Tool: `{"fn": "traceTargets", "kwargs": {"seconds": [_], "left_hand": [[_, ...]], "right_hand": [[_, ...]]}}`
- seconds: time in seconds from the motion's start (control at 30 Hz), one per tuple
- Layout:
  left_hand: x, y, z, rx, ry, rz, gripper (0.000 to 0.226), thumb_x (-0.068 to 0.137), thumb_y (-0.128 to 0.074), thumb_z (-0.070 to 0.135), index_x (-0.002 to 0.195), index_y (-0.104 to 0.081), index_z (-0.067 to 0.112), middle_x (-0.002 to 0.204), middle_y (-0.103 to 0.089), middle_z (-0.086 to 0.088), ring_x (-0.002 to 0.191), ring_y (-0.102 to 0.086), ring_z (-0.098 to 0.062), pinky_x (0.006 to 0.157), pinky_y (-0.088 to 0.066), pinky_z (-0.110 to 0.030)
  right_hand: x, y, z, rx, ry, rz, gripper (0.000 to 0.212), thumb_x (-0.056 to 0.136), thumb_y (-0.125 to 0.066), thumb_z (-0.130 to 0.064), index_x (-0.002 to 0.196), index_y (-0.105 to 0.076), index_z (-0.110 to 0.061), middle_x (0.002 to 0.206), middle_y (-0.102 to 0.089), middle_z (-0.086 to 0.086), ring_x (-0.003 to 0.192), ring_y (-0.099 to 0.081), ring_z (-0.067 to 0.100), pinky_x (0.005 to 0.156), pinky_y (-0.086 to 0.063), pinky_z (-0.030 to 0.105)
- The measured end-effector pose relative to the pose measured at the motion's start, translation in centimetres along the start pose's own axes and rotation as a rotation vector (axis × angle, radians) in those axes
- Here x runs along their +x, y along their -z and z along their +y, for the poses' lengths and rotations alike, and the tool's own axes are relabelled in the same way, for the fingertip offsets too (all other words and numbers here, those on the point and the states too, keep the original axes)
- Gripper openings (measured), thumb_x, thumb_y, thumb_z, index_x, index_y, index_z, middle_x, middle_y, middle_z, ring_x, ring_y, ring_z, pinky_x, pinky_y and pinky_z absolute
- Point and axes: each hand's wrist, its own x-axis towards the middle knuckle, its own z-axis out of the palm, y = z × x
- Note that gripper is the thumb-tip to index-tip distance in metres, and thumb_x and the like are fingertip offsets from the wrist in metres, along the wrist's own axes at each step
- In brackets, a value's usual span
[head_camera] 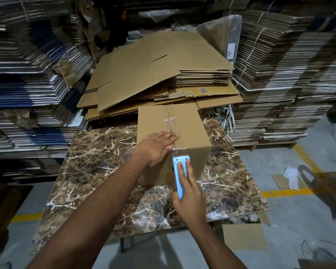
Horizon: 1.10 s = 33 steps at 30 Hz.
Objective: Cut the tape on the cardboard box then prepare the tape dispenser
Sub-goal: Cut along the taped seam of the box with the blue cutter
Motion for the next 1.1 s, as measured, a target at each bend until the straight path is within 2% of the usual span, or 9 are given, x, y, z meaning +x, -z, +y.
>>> {"fn": "traceTargets", "kwargs": {"seconds": [0.23, 0.4, 0.6, 0.7, 0.8, 0.9, 0.97, 1.03, 1.1], "left_hand": [[-0.1, -0.1, 0.0, -0.009, 0.006, -0.012, 0.054, 0.106, -0.015, 0.045, 0.159, -0.012, 0.036, 0.168, -0.015, 0.010, 0.155, -0.012, -0.014, 0.125, -0.017, -0.043], [-0.1, 0.3, 0.2, -0.011, 0.010, -0.023, 0.054, 0.106, -0.015, 0.045, 0.159, -0.012, 0.035, 0.168, -0.014, 0.010, 0.155, -0.012, -0.014, 0.125, -0.016, -0.043], [0.1, 0.3, 0.1, -0.004, 0.012, -0.041, 0.054, 0.106, -0.014, 0.045, 0.159, -0.010, 0.035, 0.169, -0.013, 0.010, 0.156, -0.011, -0.015, 0.125, -0.015, -0.042], [0.4, 0.3, -0.1, -0.004, 0.006, -0.031, 0.054, 0.106, -0.014, 0.046, 0.159, -0.010, 0.035, 0.168, -0.014, 0.010, 0.155, -0.012, -0.015, 0.125, -0.016, -0.042], [0.4, 0.2, -0.3, 0.012, 0.003, -0.046, 0.066, 0.099, -0.011, 0.063, 0.159, -0.009, 0.036, 0.168, -0.013, 0.010, 0.155, -0.013, -0.016, 0.125, -0.017, -0.045], [0.4, 0.1, -0.4, 0.017, 0.010, -0.063, 0.084, 0.087, -0.014, 0.081, 0.159, -0.008, 0.038, 0.169, -0.013, 0.010, 0.155, -0.013, -0.016, 0.125, -0.017, -0.046], [0.5, -0.1, -0.3, 0.030, 0.014, -0.054, 0.083, 0.089, -0.025, 0.079, 0.159, -0.008, 0.038, 0.169, -0.013, 0.010, 0.155, -0.013, -0.016, 0.124, -0.017, -0.045], [0.5, -0.1, -0.2, 0.023, 0.024, -0.035, 0.080, 0.091, -0.035, 0.074, 0.159, -0.011, 0.038, 0.168, -0.015, 0.011, 0.155, -0.014, -0.016, 0.124, -0.017, -0.043], [0.5, 0.1, -0.1, 0.013, 0.034, -0.029, 0.080, 0.091, -0.039, 0.073, 0.158, -0.013, 0.038, 0.168, -0.016, 0.011, 0.155, -0.015, -0.016, 0.124, -0.017, -0.042]], "right_hand": [[-1.1, -0.3, 0.2, 0.009, 0.017, 0.015, 0.099, 0.079, -0.070, -0.017, 0.158, -0.012, -0.034, 0.169, -0.005, -0.010, 0.109, -0.065, 0.020, 0.080, -0.059, 0.028], [-1.2, -0.2, 0.3, 0.025, 0.032, 0.015, 0.093, 0.079, -0.070, -0.017, 0.158, -0.021, -0.026, 0.168, -0.013, -0.003, 0.116, -0.063, 0.021, 0.088, -0.055, 0.031], [-4.0, -0.7, 1.7, 0.078, 0.047, -0.020, 0.092, 0.077, -0.064, -0.014, 0.158, -0.021, -0.028, 0.167, -0.016, -0.004, 0.125, -0.060, 0.020, 0.075, -0.061, 0.028], [-3.4, -0.6, 1.4, 0.095, 0.029, -0.010, 0.088, 0.077, -0.063, -0.015, 0.156, -0.027, -0.026, 0.166, -0.022, -0.002, 0.124, -0.062, 0.022, 0.078, -0.060, 0.029], [-3.1, -0.8, 1.0, 0.113, 0.012, -0.020, 0.086, 0.077, -0.063, -0.015, 0.156, -0.029, -0.025, 0.165, -0.024, -0.002, 0.122, -0.063, 0.022, 0.078, -0.059, 0.028], [-2.9, -0.8, 1.7, 0.120, 0.006, -0.032, 0.086, 0.077, -0.062, -0.014, 0.155, -0.029, -0.029, 0.166, -0.020, -0.010, 0.119, -0.064, 0.018, 0.076, -0.058, 0.025], [-2.6, -0.5, 2.0, 0.152, -0.011, -0.044, 0.088, 0.078, -0.061, -0.012, 0.156, -0.026, -0.034, 0.166, -0.016, -0.017, 0.117, -0.064, 0.017, 0.081, -0.059, 0.026], [-2.4, -0.3, 2.2, 0.156, -0.024, -0.064, 0.093, 0.079, -0.061, -0.013, 0.157, -0.017, -0.038, 0.165, -0.012, -0.022, 0.124, -0.059, 0.015, 0.090, -0.056, 0.027], [-2.4, -0.1, 2.6, 0.127, -0.017, -0.095, 0.096, 0.082, -0.060, -0.013, 0.157, -0.007, -0.040, 0.166, -0.005, -0.024, 0.125, -0.057, 0.014, 0.087, -0.058, 0.027]]}}
